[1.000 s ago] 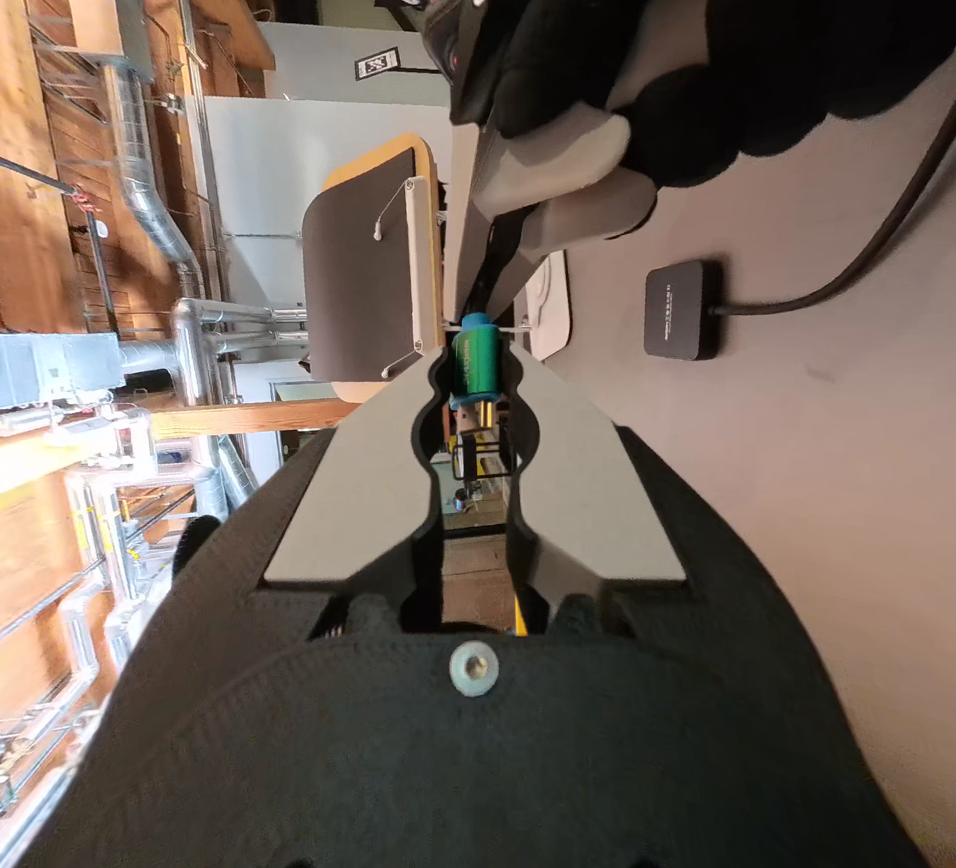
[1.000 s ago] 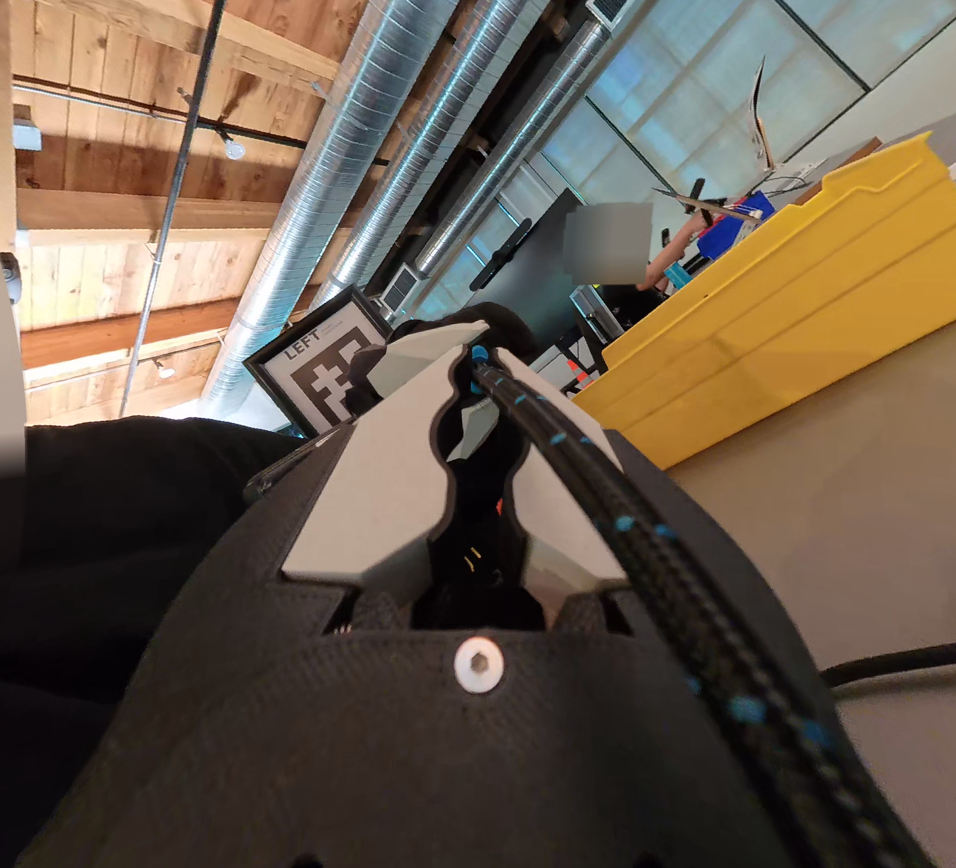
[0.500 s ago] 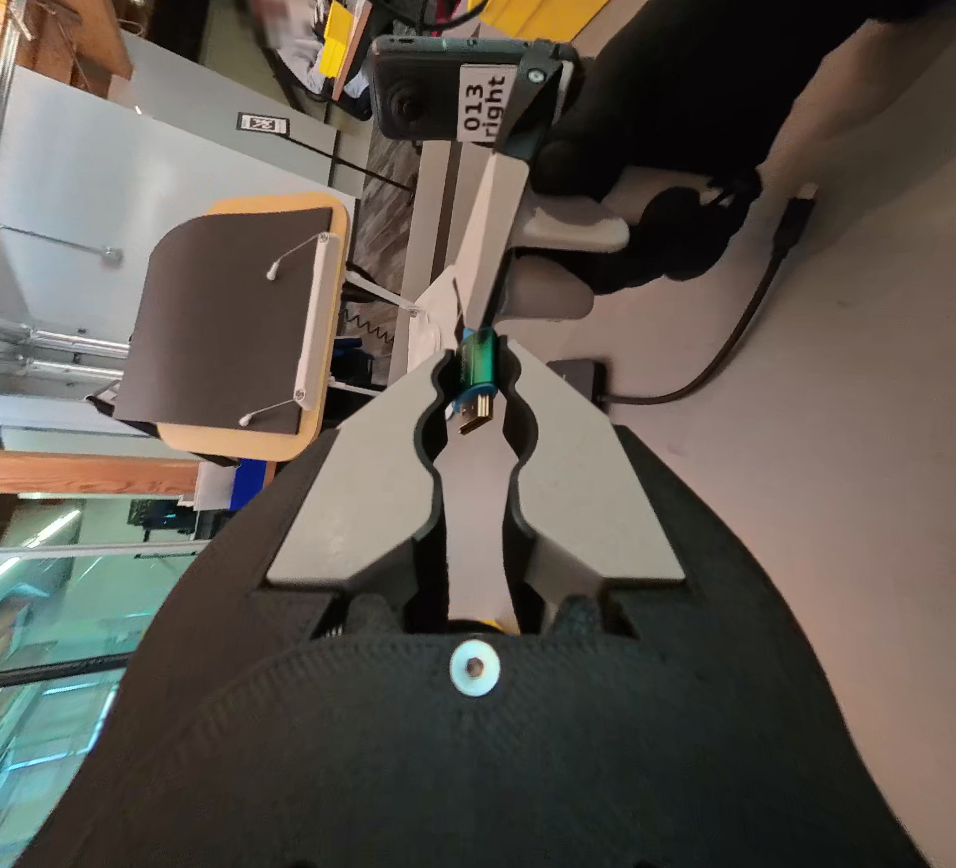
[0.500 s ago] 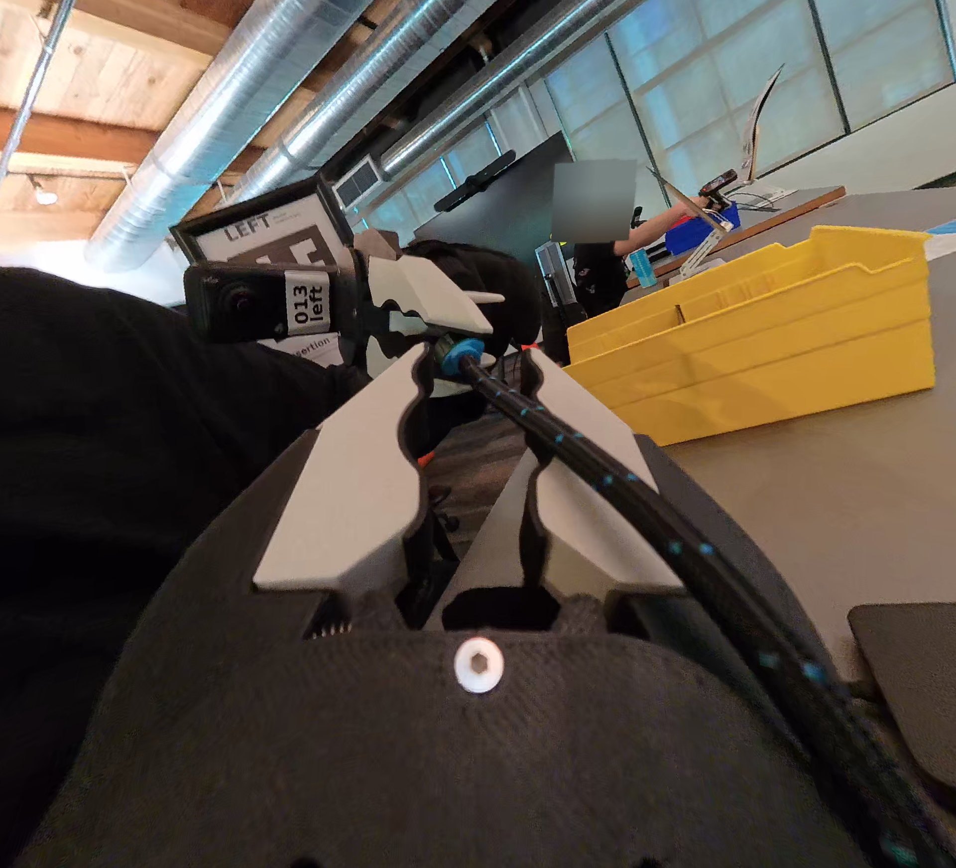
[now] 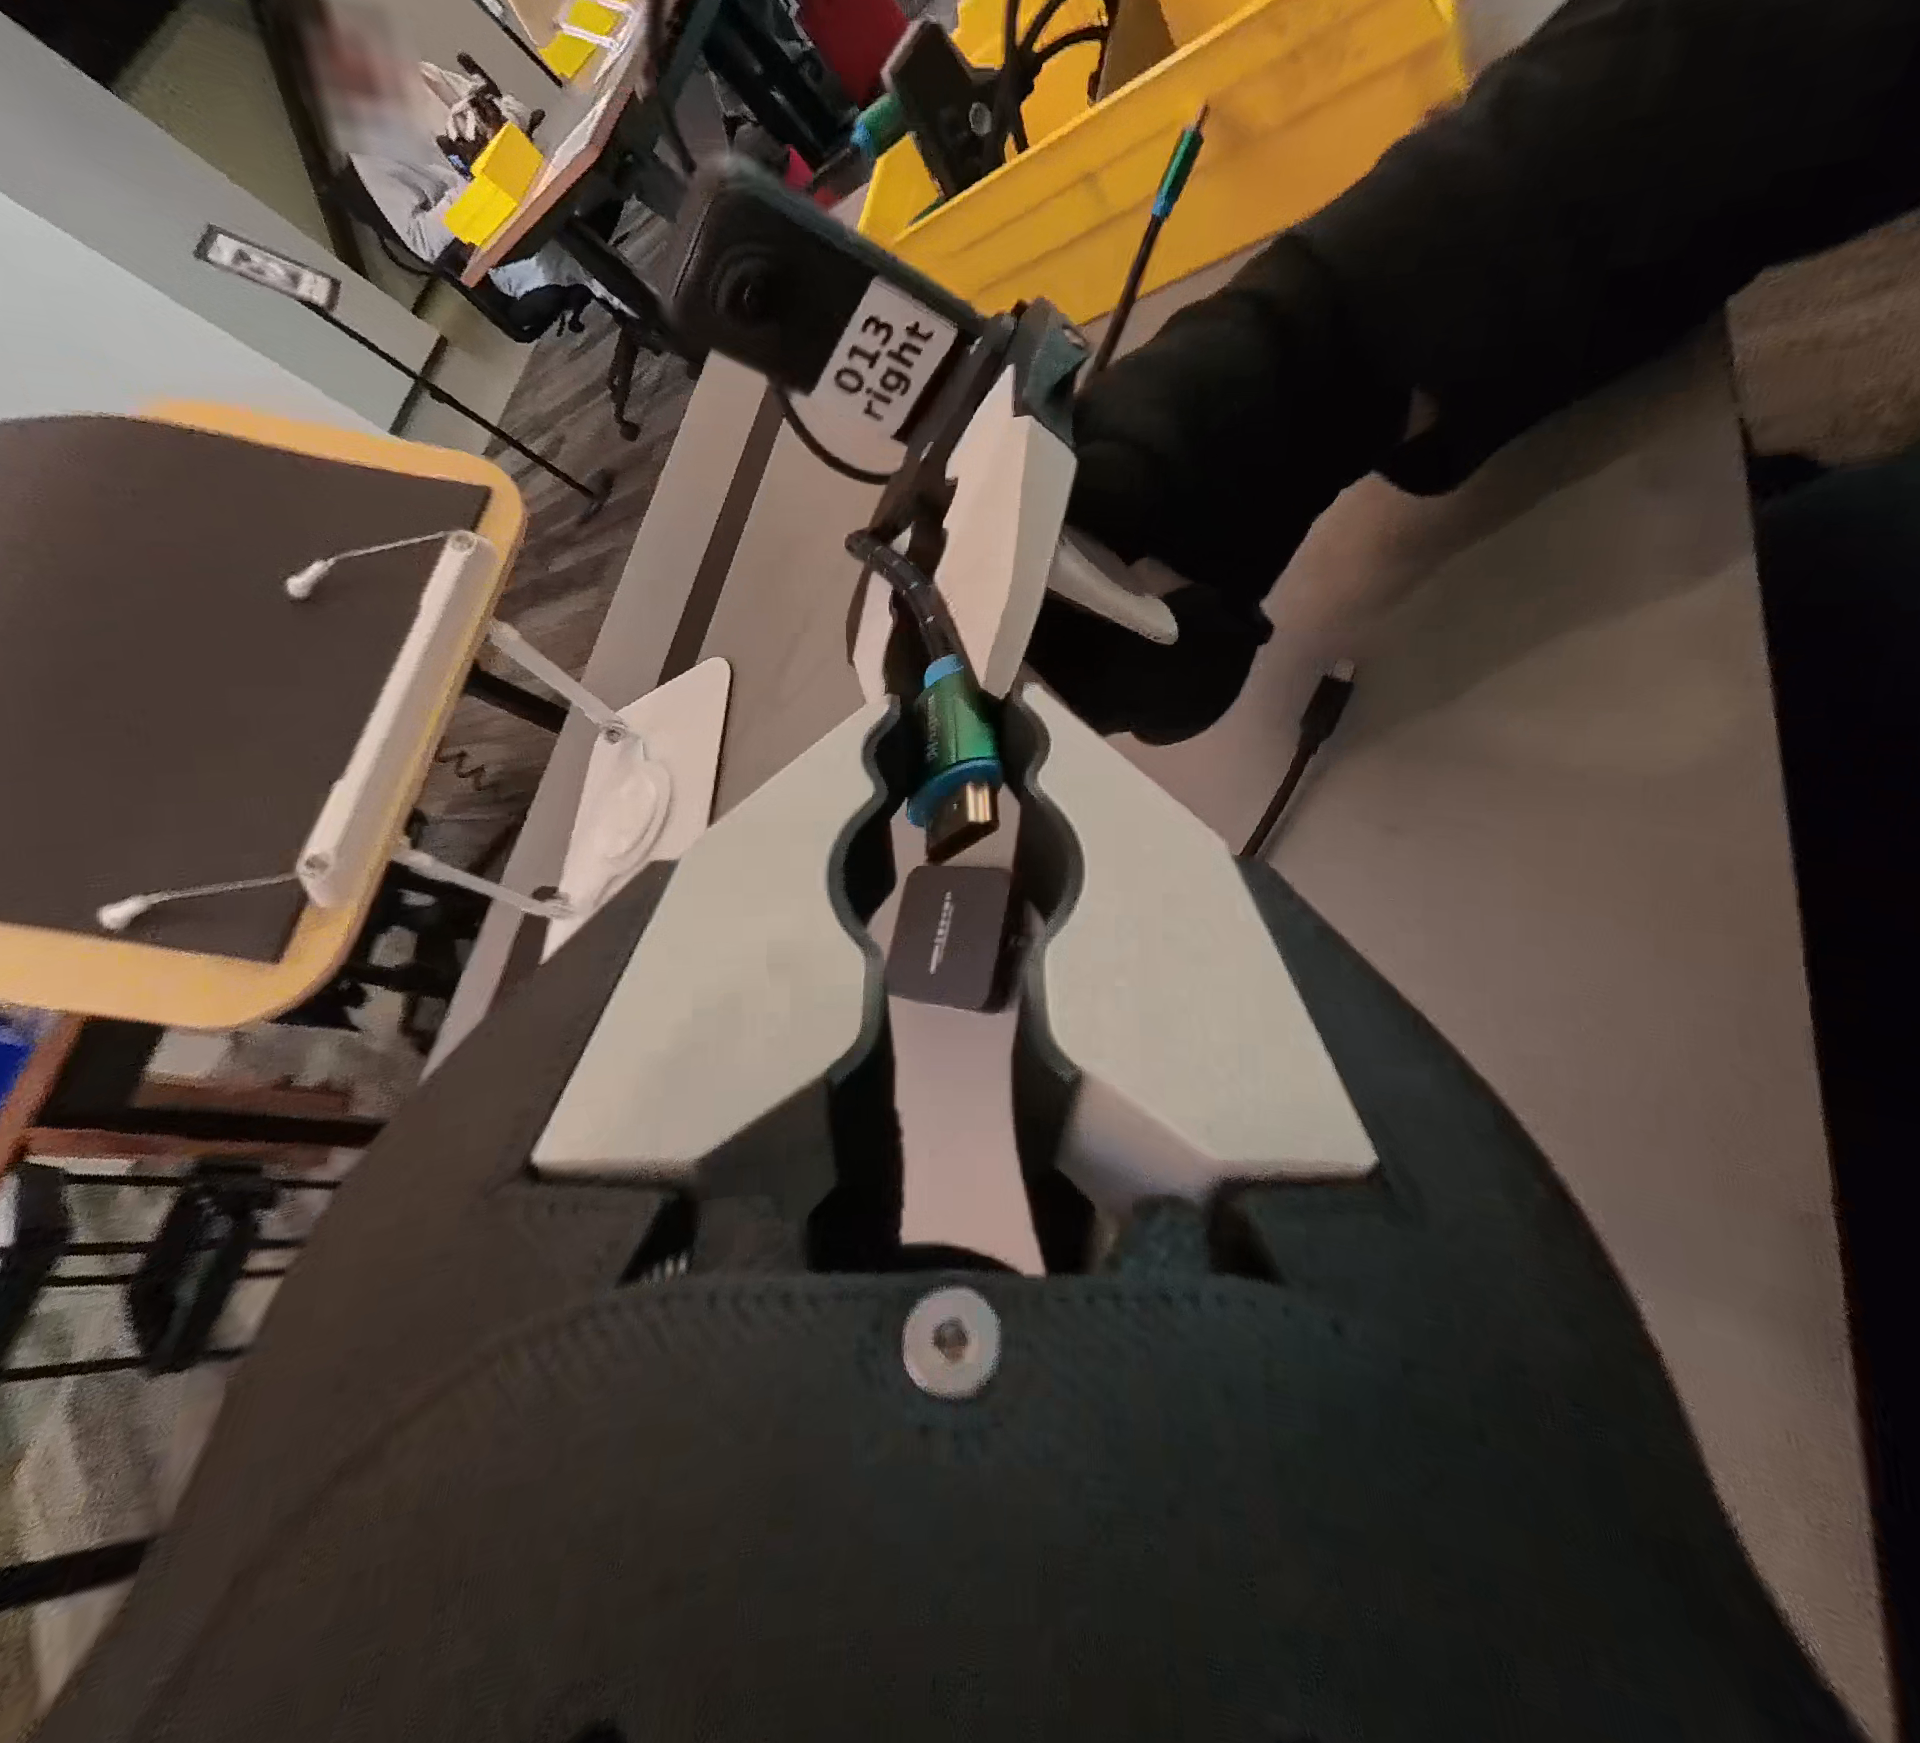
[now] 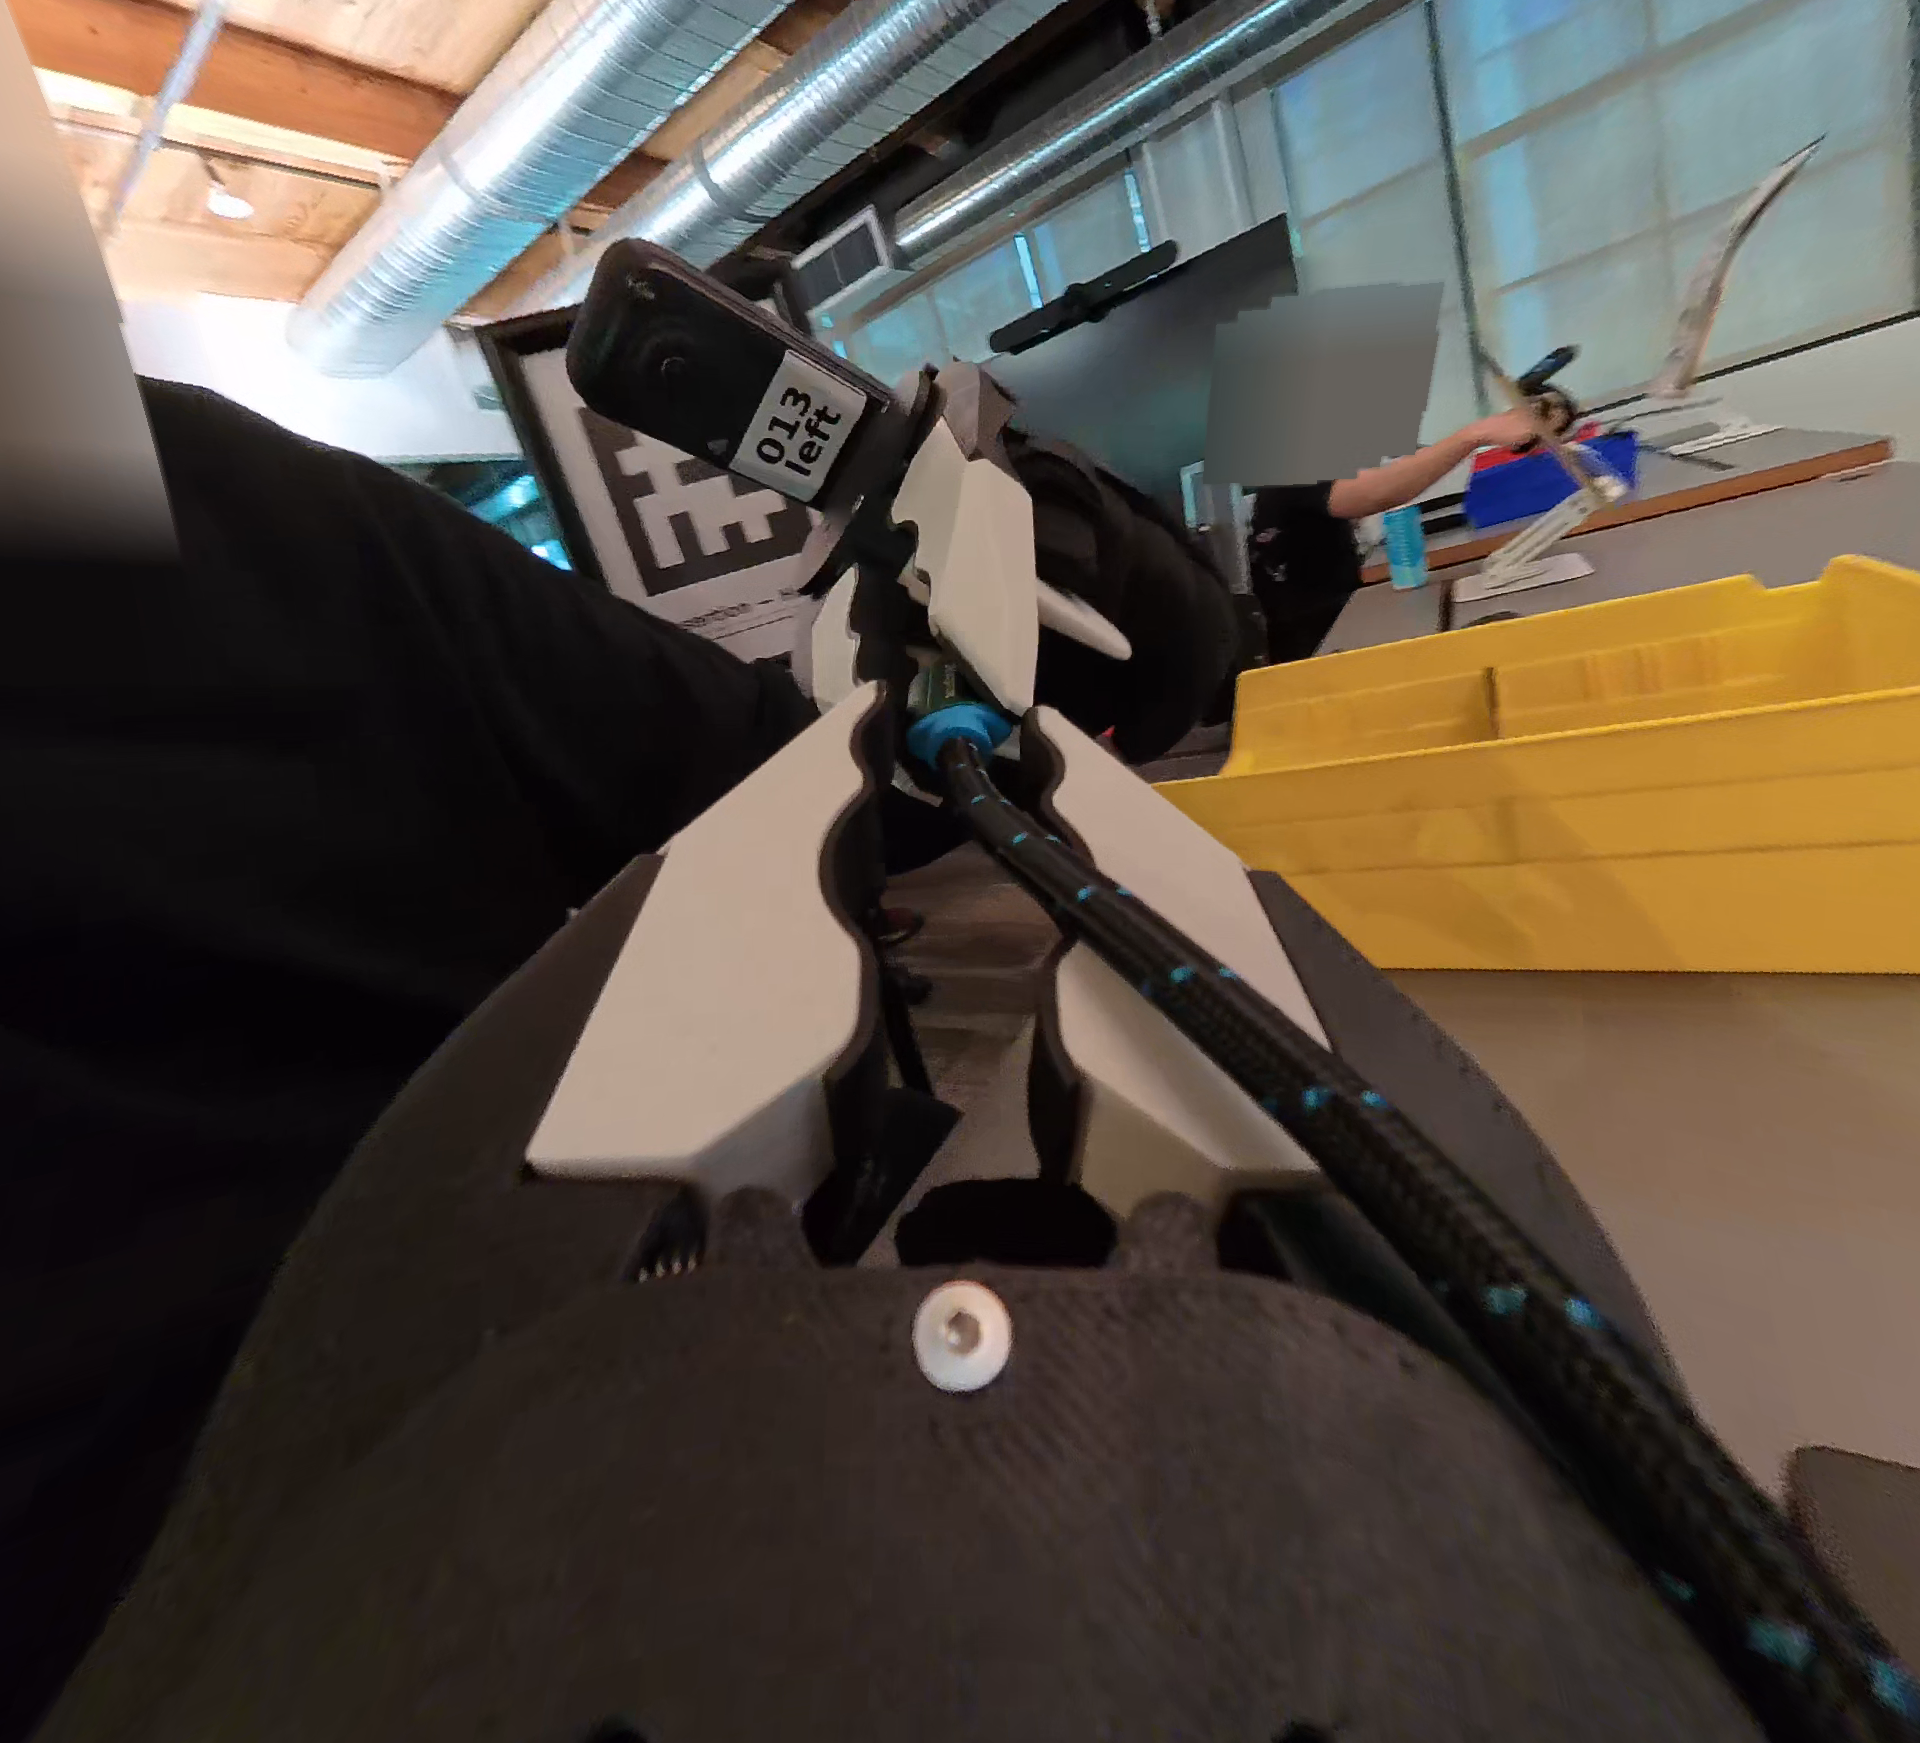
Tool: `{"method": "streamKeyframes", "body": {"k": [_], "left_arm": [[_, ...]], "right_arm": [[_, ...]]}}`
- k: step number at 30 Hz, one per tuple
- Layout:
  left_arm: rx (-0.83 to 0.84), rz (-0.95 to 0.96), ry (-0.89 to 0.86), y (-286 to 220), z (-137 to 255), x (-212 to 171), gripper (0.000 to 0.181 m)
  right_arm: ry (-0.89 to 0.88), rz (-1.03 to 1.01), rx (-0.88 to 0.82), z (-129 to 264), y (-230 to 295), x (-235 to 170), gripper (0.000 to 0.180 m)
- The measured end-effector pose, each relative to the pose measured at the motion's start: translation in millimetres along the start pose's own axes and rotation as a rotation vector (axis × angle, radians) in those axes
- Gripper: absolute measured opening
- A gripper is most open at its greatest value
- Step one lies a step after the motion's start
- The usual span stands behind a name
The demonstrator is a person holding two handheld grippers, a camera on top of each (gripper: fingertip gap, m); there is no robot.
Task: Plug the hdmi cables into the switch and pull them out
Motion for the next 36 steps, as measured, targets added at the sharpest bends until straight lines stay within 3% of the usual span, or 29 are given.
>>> {"method": "streamKeyframes", "body": {"k": [6,15,28,30,36], "left_arm": [[-0.053,0.155,-0.055,1,-1,-2,0.015],[-0.122,0.226,-0.085,-2,-1,-4,0.016],[-0.039,0.123,-0.007,-3,-8,-11,0.018],[-0.023,0.085,0.0,-5,-8,-10,0.015],[0.073,-0.043,0.089,-7,-6,-13,0.019]], "right_arm": [[0.003,0.062,-0.096,0,-5,4,0.024],[0.043,0.043,-0.08,-1,-5,1,0.024],[0.04,-0.092,-0.043,4,-12,-8,0.018],[0.027,-0.106,-0.044,6,-15,-9,0.006],[0.007,-0.147,-0.038,8,-17,-8,0.004]]}}
Point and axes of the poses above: each gripper's, where its closed fingertips meet, z back along the fingers, x out of its top, y = z × x across the jaws, the point moved 2 cm from there along z, back along the fingers, and after that the axes turned 7 degrees about y, right-handed, at the moved point
